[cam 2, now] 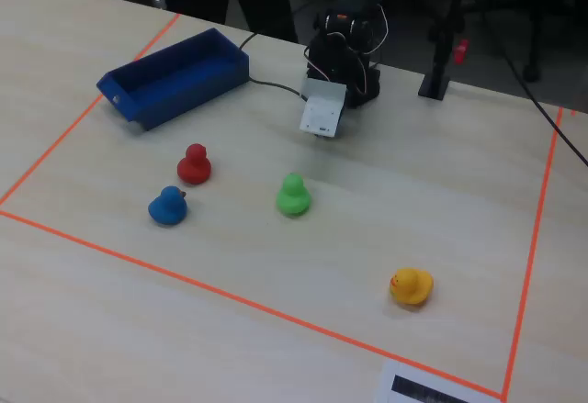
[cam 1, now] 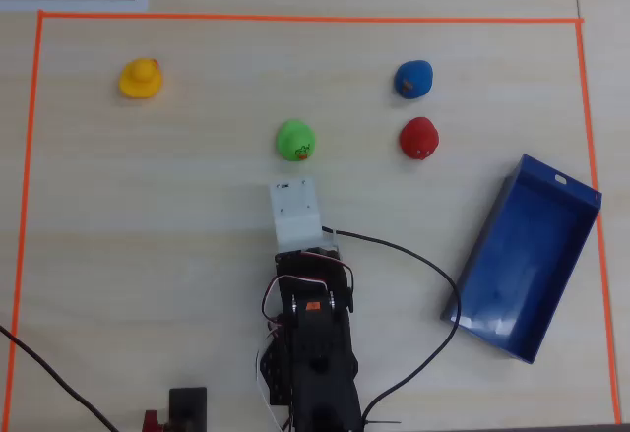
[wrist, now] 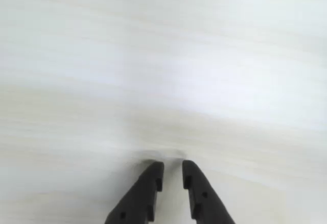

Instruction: Grasp red duck and put it into box.

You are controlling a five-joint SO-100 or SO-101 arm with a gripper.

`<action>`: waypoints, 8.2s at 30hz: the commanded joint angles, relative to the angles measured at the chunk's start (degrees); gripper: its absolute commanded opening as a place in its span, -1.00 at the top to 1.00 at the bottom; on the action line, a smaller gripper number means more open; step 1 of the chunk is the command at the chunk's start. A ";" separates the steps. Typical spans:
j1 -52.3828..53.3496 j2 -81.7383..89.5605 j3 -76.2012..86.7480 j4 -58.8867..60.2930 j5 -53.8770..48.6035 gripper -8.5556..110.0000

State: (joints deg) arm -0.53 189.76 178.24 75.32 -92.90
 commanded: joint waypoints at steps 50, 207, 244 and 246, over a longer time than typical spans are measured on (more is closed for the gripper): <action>-0.09 0.00 0.00 1.76 0.26 0.82; 70.75 -107.14 -86.66 -37.27 -22.50 0.85; 19.78 -39.11 -45.26 -3.60 -7.73 0.85; 15.21 -29.97 -35.95 -2.11 -8.00 0.85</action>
State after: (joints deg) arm 23.29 142.91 126.21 72.25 -100.90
